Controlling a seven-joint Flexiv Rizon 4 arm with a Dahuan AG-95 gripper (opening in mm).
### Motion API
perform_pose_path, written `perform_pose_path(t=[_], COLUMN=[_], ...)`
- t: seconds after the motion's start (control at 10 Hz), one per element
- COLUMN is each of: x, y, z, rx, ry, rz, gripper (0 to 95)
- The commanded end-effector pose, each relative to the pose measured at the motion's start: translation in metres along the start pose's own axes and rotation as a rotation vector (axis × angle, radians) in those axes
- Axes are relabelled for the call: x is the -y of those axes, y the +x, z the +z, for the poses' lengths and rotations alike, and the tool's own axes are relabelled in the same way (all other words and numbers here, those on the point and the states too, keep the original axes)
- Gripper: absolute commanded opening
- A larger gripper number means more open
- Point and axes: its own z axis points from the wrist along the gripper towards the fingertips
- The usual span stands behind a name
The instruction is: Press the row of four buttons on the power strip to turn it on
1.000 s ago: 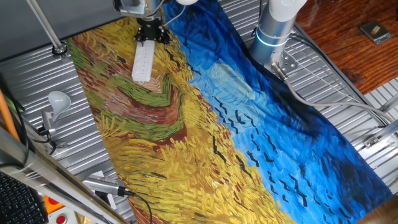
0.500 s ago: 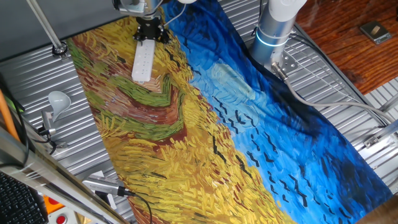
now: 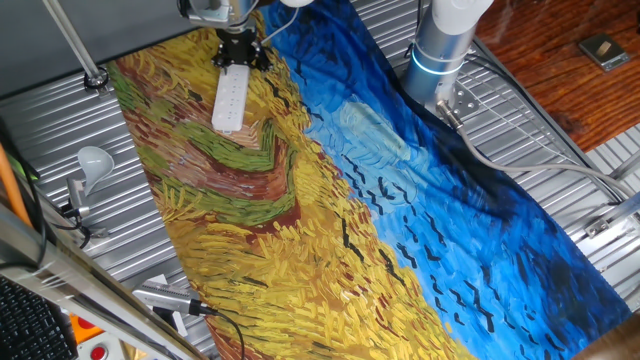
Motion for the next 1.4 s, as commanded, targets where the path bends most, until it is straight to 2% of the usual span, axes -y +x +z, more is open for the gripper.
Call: perform_pose_path(t=[0.1,1.4], x=[0.0,0.0], y=[0.0,-0.003], z=[0.001,0.013], rx=[0.0,0.01], ry=[0.001,0.017], rz=[0.001,-0.001], gripper=[95.0,95.0])
